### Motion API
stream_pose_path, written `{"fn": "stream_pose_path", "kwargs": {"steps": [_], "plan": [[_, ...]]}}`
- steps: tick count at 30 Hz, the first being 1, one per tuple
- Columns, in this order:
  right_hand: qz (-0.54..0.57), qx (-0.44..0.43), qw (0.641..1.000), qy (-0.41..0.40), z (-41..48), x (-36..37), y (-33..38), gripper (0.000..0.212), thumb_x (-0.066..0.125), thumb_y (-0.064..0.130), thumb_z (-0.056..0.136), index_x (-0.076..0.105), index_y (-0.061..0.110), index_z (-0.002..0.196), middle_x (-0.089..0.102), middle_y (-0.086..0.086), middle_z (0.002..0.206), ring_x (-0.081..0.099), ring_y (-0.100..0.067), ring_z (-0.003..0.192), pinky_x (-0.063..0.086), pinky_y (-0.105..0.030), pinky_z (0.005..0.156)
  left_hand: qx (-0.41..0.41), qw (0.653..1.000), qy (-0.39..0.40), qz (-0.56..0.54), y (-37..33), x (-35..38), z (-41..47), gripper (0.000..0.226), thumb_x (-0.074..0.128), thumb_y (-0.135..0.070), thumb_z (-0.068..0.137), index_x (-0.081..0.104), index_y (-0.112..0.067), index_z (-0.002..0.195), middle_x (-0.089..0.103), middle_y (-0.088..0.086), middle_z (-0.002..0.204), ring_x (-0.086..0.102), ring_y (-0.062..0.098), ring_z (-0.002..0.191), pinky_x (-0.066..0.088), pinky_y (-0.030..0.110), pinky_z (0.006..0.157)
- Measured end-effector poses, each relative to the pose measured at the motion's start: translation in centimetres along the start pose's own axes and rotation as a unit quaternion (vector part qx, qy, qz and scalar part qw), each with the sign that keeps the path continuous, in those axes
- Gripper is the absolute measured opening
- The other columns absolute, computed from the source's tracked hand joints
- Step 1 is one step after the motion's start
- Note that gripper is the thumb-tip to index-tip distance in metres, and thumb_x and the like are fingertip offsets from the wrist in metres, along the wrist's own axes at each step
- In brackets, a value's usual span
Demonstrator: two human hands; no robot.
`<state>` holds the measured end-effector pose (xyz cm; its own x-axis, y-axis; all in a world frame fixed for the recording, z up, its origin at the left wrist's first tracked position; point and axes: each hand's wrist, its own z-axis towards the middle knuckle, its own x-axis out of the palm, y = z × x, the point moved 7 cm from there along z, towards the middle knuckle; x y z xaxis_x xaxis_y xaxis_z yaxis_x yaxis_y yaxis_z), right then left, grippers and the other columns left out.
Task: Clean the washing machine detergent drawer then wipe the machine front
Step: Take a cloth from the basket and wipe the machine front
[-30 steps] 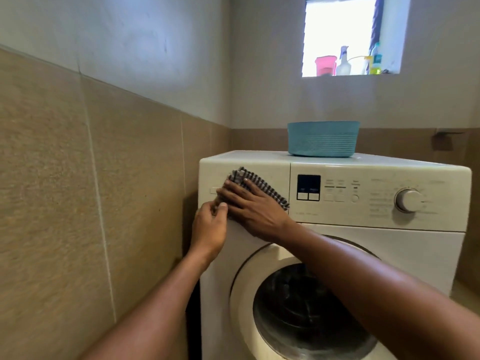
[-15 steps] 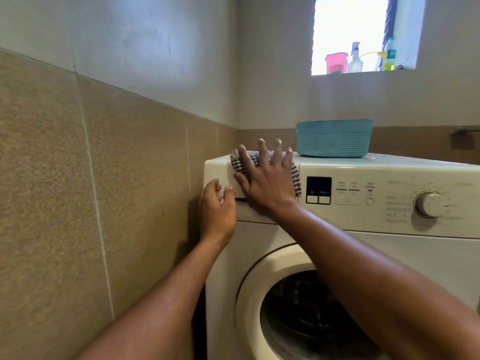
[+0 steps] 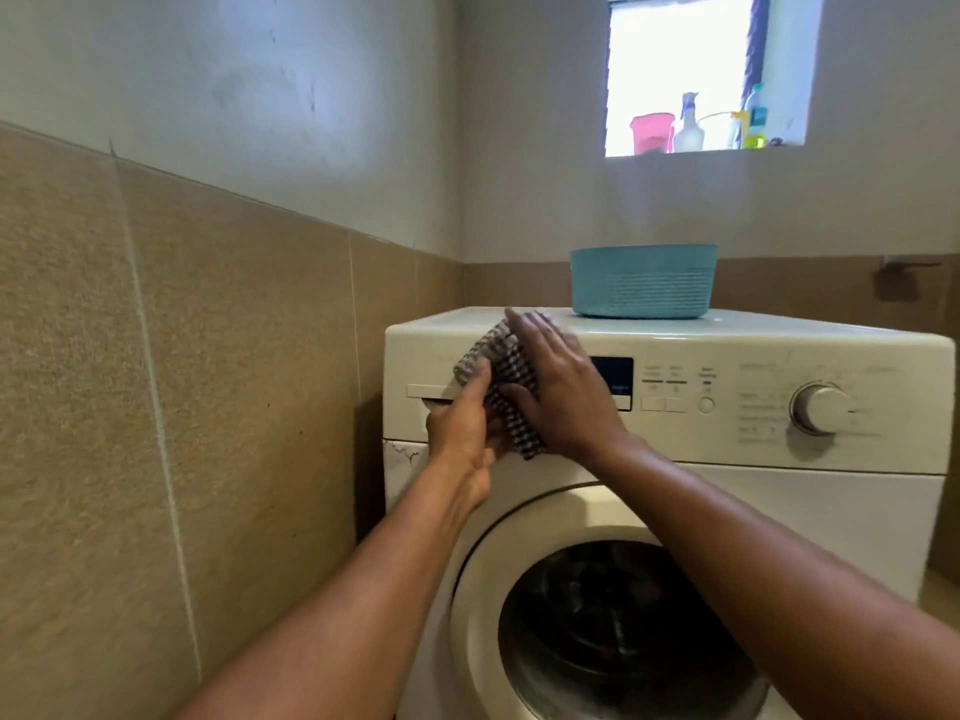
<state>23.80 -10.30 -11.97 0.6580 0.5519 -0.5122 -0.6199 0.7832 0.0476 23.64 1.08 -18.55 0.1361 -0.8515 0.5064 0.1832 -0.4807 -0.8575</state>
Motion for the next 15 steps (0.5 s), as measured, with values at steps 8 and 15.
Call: {"fn": "stream_pose_path", "kwargs": {"steps": [8, 15], "plan": [[-0.074, 0.084, 0.990, 0.085, 4.0, -1.6, -2.7, 0.095, 0.070, 0.068, 0.072, 0.040, 0.017, 0.146, 0.061, -0.001, 0.137, 0.050, -0.020, 0.133, 0.001, -0.048, 0.124, -0.077, 0.995, -0.063, 0.019, 1.6, 2.4, 0.9, 0.016, 0.064, -0.014, 0.087, 0.070, -0.012, 0.102, 0.076, 0.011, 0.095, 0.073, 0.025, 0.083, 0.059, 0.032, 0.055], [0.063, 0.189, 0.962, 0.188, 7.0, -2.4, -3.3, 0.107, 0.089, 0.036, 0.064, 0.026, 0.034, 0.151, 0.056, -0.010, 0.133, 0.052, -0.026, 0.123, 0.045, -0.038, 0.104, -0.189, 0.969, -0.160, 0.000, 0.1, 4.2, 0.5, 0.021, 0.061, 0.009, 0.082, 0.068, 0.004, 0.102, 0.073, 0.023, 0.097, 0.073, 0.037, 0.090, 0.062, 0.045, 0.058]]}}
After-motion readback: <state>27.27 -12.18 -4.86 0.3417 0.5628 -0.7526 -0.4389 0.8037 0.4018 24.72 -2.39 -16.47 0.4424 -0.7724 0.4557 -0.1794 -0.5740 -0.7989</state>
